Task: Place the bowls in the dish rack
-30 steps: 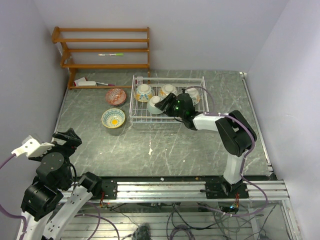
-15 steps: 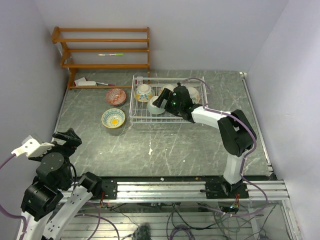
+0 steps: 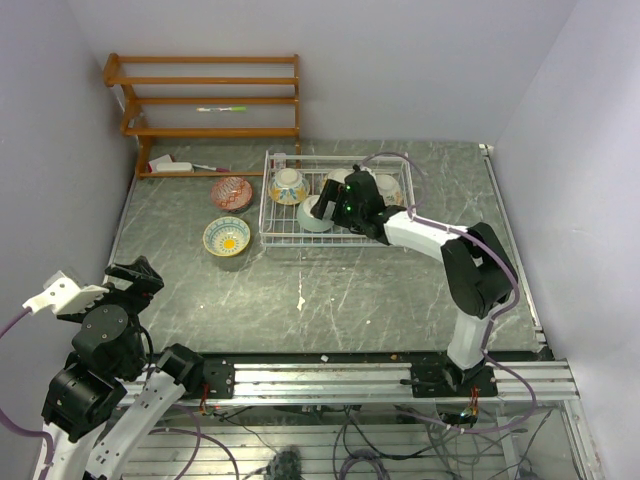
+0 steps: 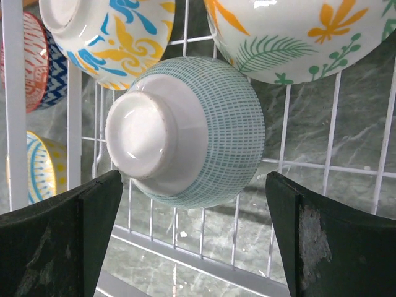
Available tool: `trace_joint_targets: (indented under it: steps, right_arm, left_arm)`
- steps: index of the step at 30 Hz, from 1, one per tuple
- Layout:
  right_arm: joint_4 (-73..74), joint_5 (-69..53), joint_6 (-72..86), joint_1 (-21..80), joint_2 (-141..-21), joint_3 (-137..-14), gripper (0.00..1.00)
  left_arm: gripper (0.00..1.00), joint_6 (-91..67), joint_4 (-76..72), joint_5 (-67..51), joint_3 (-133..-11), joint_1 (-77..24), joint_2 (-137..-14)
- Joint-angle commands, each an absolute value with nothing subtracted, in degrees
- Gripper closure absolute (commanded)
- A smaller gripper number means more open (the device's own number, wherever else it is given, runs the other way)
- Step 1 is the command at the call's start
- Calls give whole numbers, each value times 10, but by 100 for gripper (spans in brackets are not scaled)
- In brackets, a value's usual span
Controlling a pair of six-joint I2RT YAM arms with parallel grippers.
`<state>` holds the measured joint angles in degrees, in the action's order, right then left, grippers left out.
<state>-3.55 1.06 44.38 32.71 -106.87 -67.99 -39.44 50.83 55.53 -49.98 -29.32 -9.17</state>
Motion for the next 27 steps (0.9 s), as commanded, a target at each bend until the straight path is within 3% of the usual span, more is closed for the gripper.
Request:
trace_joint_targets:
  steps: [1,27]
  right_arm:
    - [16,61,384,347,-1043,-710,0]
    - [-105,-107,328,390,-1151,-767,1]
  left_arm:
    - [4,-392,497,571,-507,-288,-91]
    - [5,-390,496,573,-507,-288,-91]
